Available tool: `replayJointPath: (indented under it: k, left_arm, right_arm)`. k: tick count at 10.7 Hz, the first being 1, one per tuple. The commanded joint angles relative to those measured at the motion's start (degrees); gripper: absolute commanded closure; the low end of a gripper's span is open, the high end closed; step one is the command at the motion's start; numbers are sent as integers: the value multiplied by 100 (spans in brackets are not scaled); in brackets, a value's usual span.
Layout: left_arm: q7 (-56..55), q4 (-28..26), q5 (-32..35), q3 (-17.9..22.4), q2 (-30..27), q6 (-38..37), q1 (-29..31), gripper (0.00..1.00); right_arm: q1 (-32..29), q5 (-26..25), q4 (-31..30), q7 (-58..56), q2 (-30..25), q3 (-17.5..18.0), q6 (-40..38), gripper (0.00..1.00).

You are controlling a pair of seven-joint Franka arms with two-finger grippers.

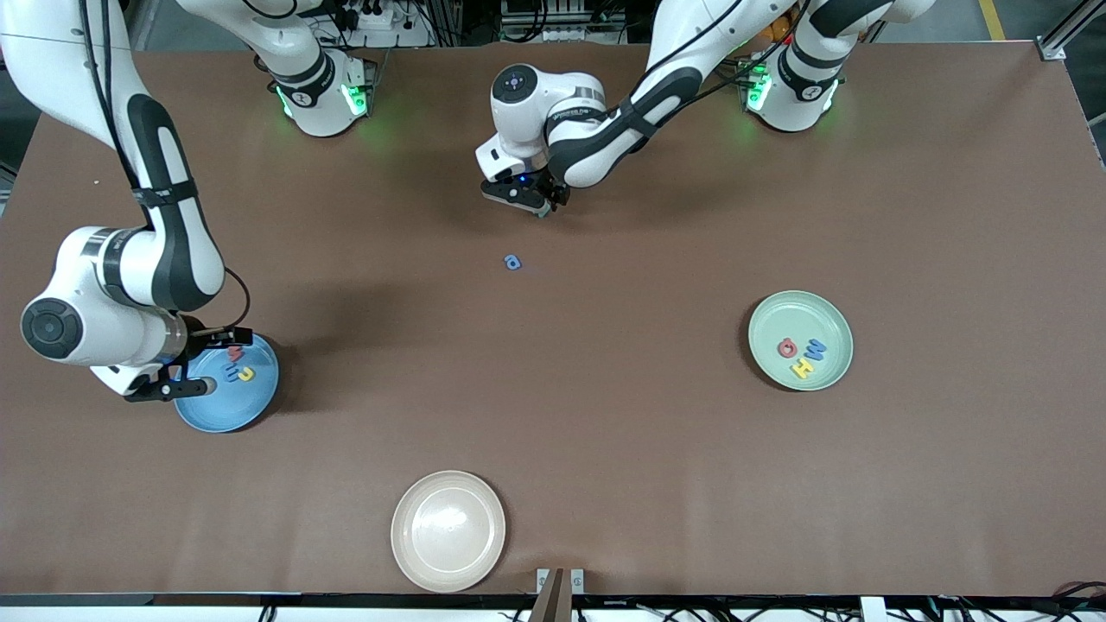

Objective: Sort upper and lower case letters into plates
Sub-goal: 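Release the W on the blue plate while the left gripper lowers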

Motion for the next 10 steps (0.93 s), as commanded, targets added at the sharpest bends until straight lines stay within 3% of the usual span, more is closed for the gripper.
replayJointPath:
  k: [1, 5, 10]
  left_arm:
    - [-225, 53, 219, 46, 61, 107, -46, 25]
    - [-383, -70, 245, 46, 61, 125, -99, 28]
    - [-392, -167, 342, 46, 61, 134, -108, 33]
  right_arm:
    - [104, 8, -99, 109, -51, 18, 10, 0]
    - [498, 8, -117, 961, -42, 27, -34, 0]
    - [798, 306, -108, 1112, 2, 36, -26, 0]
